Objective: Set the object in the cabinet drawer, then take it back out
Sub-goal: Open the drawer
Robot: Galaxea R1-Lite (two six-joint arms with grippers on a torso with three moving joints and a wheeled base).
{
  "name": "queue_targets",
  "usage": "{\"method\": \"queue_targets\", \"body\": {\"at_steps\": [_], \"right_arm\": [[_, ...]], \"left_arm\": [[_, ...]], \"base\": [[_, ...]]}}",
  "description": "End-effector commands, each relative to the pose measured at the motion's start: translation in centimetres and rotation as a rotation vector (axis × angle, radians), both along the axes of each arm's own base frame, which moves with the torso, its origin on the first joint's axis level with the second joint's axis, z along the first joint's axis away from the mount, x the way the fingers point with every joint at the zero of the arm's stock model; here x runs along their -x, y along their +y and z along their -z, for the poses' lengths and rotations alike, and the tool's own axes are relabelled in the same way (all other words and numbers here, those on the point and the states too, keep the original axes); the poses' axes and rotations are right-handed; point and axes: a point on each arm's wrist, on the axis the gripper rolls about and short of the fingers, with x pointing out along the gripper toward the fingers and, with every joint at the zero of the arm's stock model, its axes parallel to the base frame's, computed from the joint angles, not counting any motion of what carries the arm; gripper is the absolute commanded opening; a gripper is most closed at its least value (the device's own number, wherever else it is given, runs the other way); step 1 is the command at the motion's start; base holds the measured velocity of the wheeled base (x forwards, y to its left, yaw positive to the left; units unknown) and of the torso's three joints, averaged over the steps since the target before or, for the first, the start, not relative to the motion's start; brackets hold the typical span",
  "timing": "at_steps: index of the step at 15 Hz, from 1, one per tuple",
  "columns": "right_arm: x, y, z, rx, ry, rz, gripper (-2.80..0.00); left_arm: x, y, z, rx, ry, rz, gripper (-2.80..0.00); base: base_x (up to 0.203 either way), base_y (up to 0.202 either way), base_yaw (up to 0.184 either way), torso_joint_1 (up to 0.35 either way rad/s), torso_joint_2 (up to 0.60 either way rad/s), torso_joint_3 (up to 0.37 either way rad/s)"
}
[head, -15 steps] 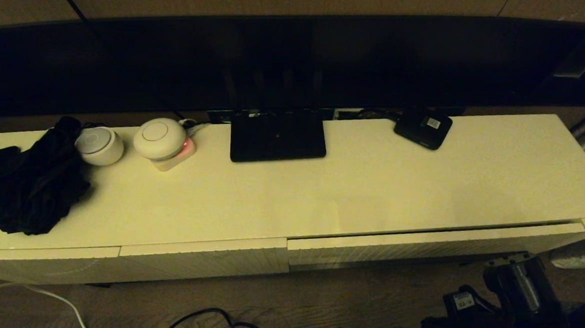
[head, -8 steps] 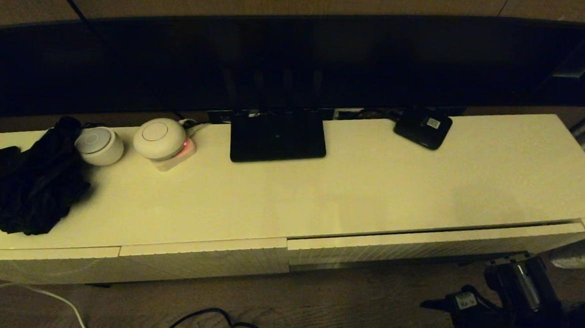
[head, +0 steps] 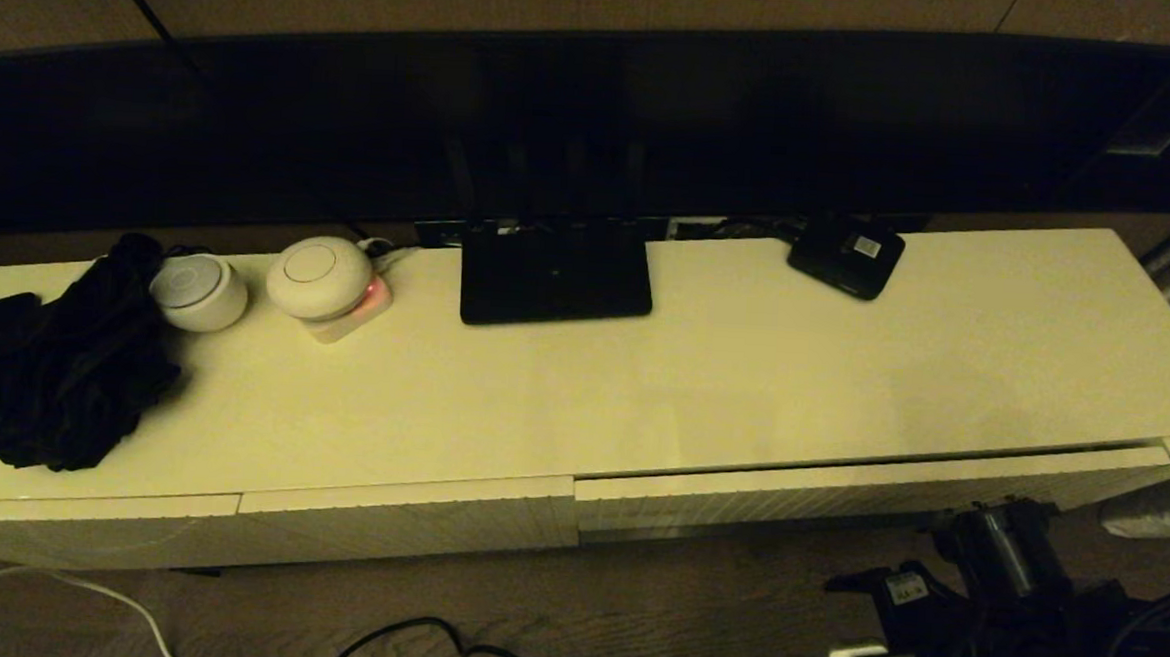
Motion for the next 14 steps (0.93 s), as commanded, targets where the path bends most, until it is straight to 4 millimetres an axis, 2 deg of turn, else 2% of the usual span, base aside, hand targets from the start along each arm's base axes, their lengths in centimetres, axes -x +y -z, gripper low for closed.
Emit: {"method": "queue_targets", "body": {"at_steps": [1,9,14], "right_arm": [[-0.8,-0.3,0.8,0.009,0.015,0.014,0.00],[-3.9,-0.6,1.6,0.005,0.002,0.059,0.00],[-4.6,-0.6,2.1,0.003,0.013,0.084,0.00]], "left_arm": [[0.0,0.0,0.1,0.000,0.003,-0.001,-2.80],[0.0,0.0,0.1,0.000,0.003,-0.001,-2.80],[0.0,0.0,0.1,0.000,0.003,-0.001,-2.80]], "base": [[0.000,0.000,0.000,0.000,0.00,0.000],[0.000,0.000,0.000,0.000,0.00,0.000],[0.000,0.000,0.000,0.000,0.00,0.000]]}}
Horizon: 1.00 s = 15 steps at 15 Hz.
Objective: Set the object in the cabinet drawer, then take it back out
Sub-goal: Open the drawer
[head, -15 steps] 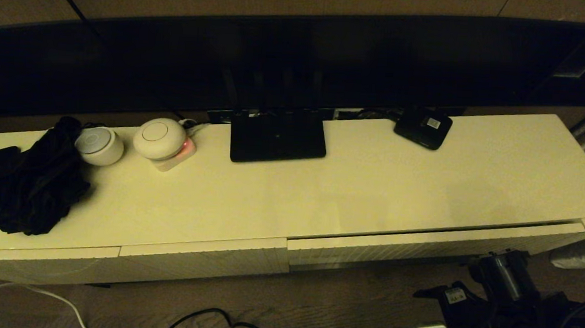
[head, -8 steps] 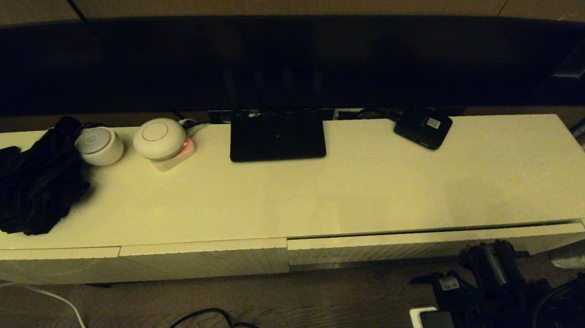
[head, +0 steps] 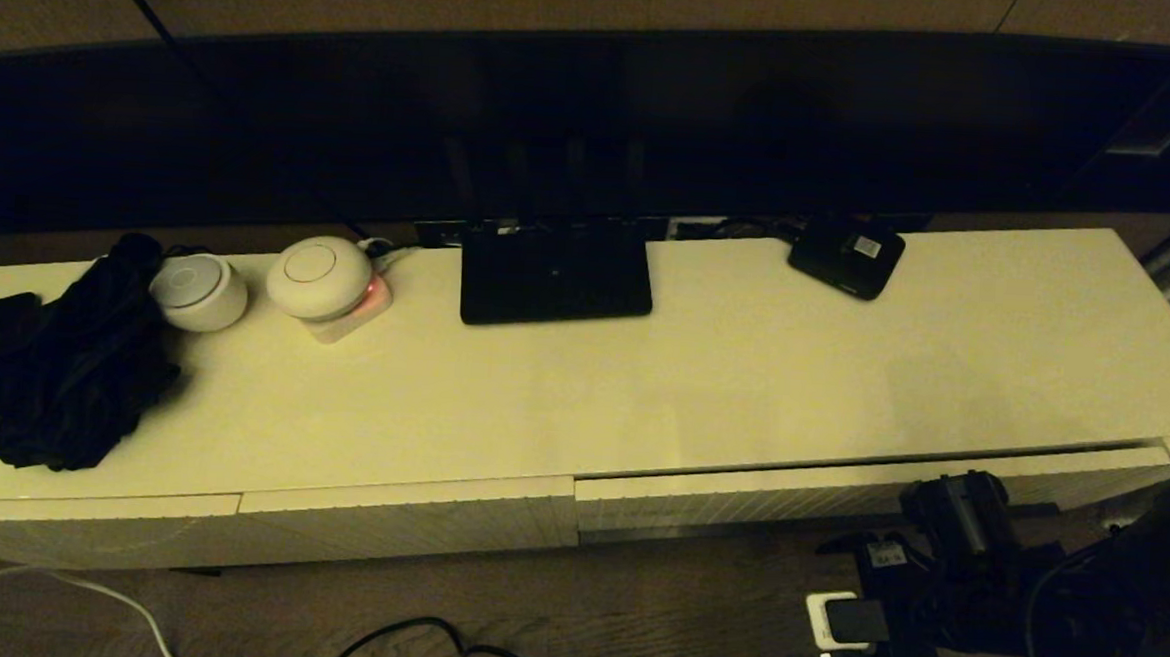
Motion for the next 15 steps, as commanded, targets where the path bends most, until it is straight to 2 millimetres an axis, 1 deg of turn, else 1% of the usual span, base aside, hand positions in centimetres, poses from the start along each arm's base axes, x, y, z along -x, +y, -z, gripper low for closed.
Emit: {"method": "queue_targets", "body": {"at_steps": [1,6,10,15], "right_arm": [[-0.5,0.1,0.2,0.002,-0.006,-0.007,0.00],[-1.6,0.2,-0.3,-0.005,-0.041,-0.002,0.00],[-2.1,0.2,0.5,0.004,-0.024,0.009,0.00],[-2.8,0.3,0.8,-0.008,-0.023,0.033,0.00]], "left_arm": [[0.0,0.0,0.1,0.000,0.003,-0.001,-2.80],[0.0,0.0,0.1,0.000,0.003,-0.001,-2.80],[0.0,0.0,0.1,0.000,0.003,-0.001,-2.80],[0.0,0.0,0.1,0.000,0.003,-0.001,-2.80]], "base": [[0.000,0.000,0.000,0.000,0.00,0.000],[0.000,0.000,0.000,0.000,0.00,0.000],[0.000,0.000,0.000,0.000,0.00,0.000],[0.000,0.000,0.000,0.000,0.00,0.000]]}}
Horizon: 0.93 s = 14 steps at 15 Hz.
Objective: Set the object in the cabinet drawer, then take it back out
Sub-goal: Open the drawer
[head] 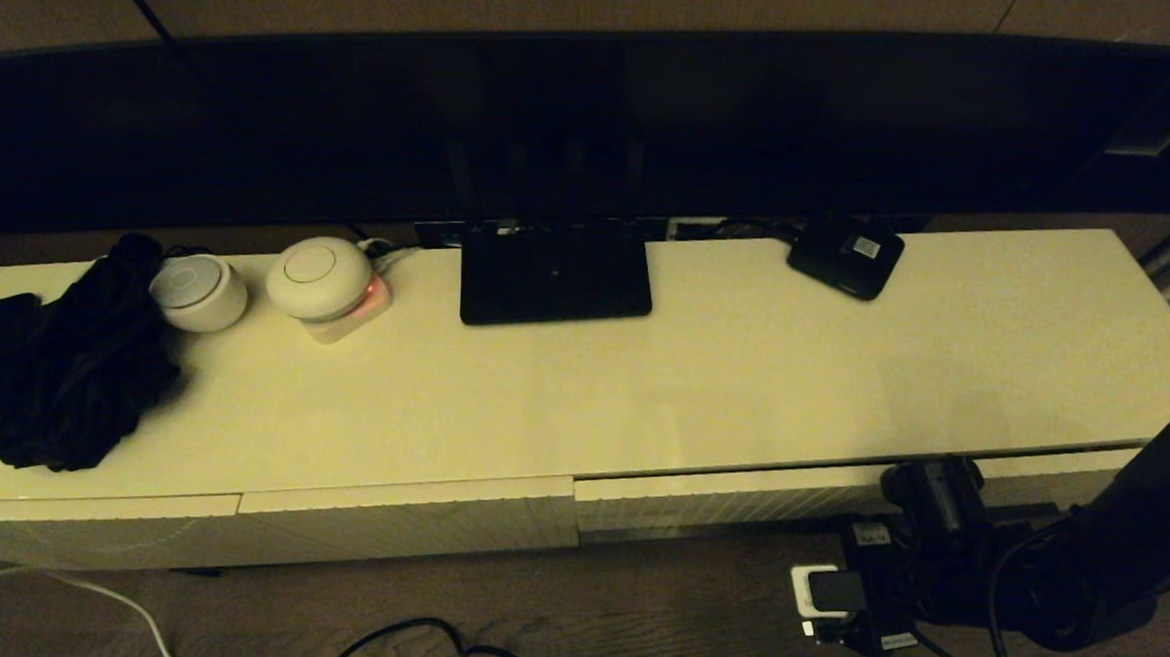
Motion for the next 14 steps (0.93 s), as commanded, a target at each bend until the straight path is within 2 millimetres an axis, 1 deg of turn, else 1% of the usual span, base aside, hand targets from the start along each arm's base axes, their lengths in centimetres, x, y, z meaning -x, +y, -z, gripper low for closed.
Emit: {"method": "queue_targets", "body": {"at_steps": [1,3,6,8,10,12,14], "right_arm": [[-0.6,0.0,0.0,0.001,-0.012,0.003,0.00],[-0.5,-0.1,0.1,0.003,-0.008,0.004,0.00],[0.1,-0.3,1.0,0.011,0.032,0.006,0.00],[0.2,-0.3,1.1,0.008,0.038,0.003,0.00],[0.2,-0.3,0.3,0.002,0.012,0.003,0.00],[0.8,-0.4,-0.7,0.002,-0.004,-0.004,0.00],[1.0,-0.4,-0.9,-0.001,-0.004,-0.003,0.00]], "left_arm": [[0.0,0.0,0.1,0.000,0.003,-0.001,-2.80],[0.0,0.0,0.1,0.000,0.003,0.000,-2.80],[0.0,0.0,0.1,0.000,0.003,0.000,-2.80],[0.0,0.0,0.1,0.000,0.003,-0.001,-2.80],[0.0,0.0,0.1,0.000,0.003,-0.001,-2.80],[0.0,0.0,0.1,0.000,0.003,-0.001,-2.80],[0.0,0.0,0.1,0.000,0.003,-0.001,-2.80]], "base": [[0.000,0.000,0.000,0.000,0.00,0.000],[0.000,0.000,0.000,0.000,0.00,0.000],[0.000,0.000,0.000,0.000,0.00,0.000],[0.000,0.000,0.000,0.000,0.00,0.000],[0.000,0.000,0.000,0.000,0.00,0.000],[0.000,0.000,0.000,0.000,0.00,0.000],[0.000,0.000,0.000,0.000,0.00,0.000]]}}
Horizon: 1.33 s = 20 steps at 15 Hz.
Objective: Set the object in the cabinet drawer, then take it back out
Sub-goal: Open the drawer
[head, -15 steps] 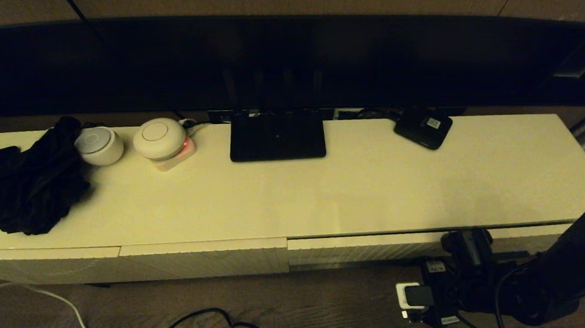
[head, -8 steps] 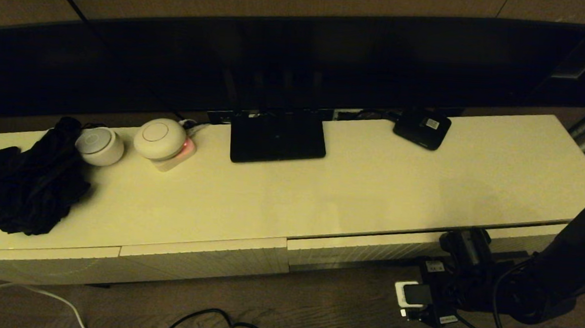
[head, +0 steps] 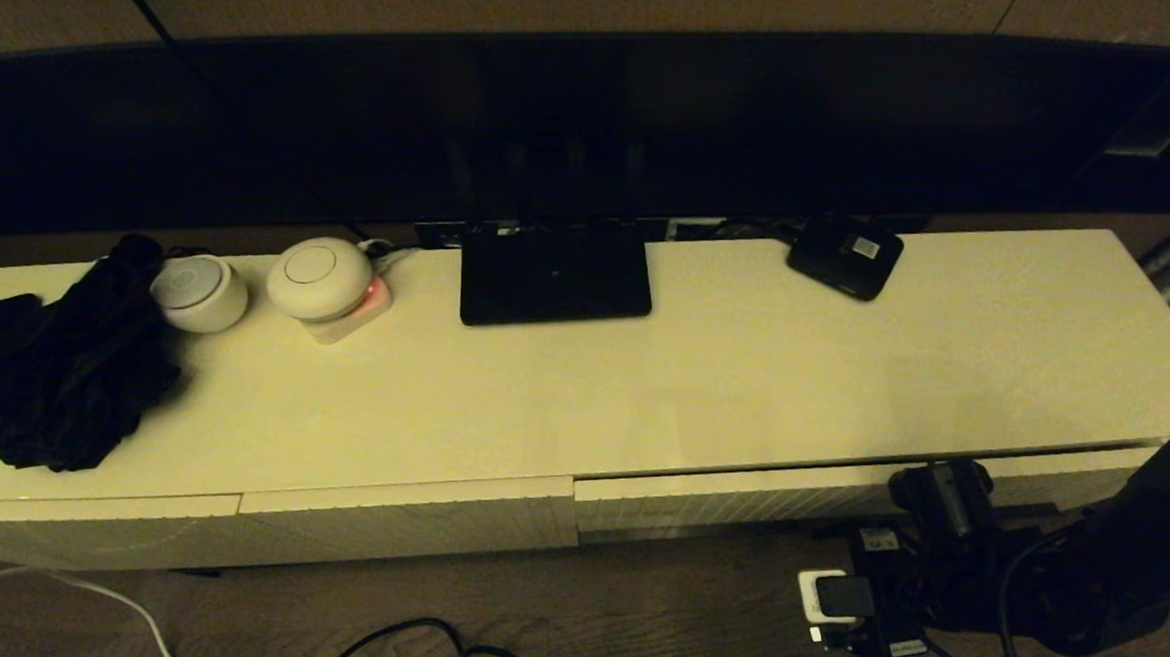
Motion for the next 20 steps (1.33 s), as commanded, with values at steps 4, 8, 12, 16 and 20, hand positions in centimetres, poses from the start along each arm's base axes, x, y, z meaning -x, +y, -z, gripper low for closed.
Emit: {"method": "queue_targets", "body": {"at_steps": [4,8,12,16,20], "right_arm": [[0.5,-0.1,-0.9,-0.004,-0.029,-0.010,0.00],[-1.0,-0.1,0.0,-0.007,-0.024,0.007,0.00],[-2.2,-0.2,0.2,-0.010,-0.037,0.020,0.00],[-1.3,-0.4,0.7,-0.005,-0.003,0.018,0.00],[-0.4,-0.6,1.0,-0.003,0.023,0.014,0.00]], "left_arm": [[0.0,0.0,0.1,0.000,0.003,-0.001,-2.80],[0.0,0.0,0.1,0.000,0.003,-0.001,-2.80],[0.0,0.0,0.1,0.000,0.003,-0.001,-2.80],[0.0,0.0,0.1,0.000,0.003,-0.001,-2.80],[0.0,0.0,0.1,0.000,0.003,-0.001,-2.80]], "base": [[0.000,0.000,0.000,0.000,0.00,0.000],[0.000,0.000,0.000,0.000,0.00,0.000],[0.000,0.000,0.000,0.000,0.00,0.000],[0.000,0.000,0.000,0.000,0.00,0.000],[0.000,0.000,0.000,0.000,0.00,0.000]]}}
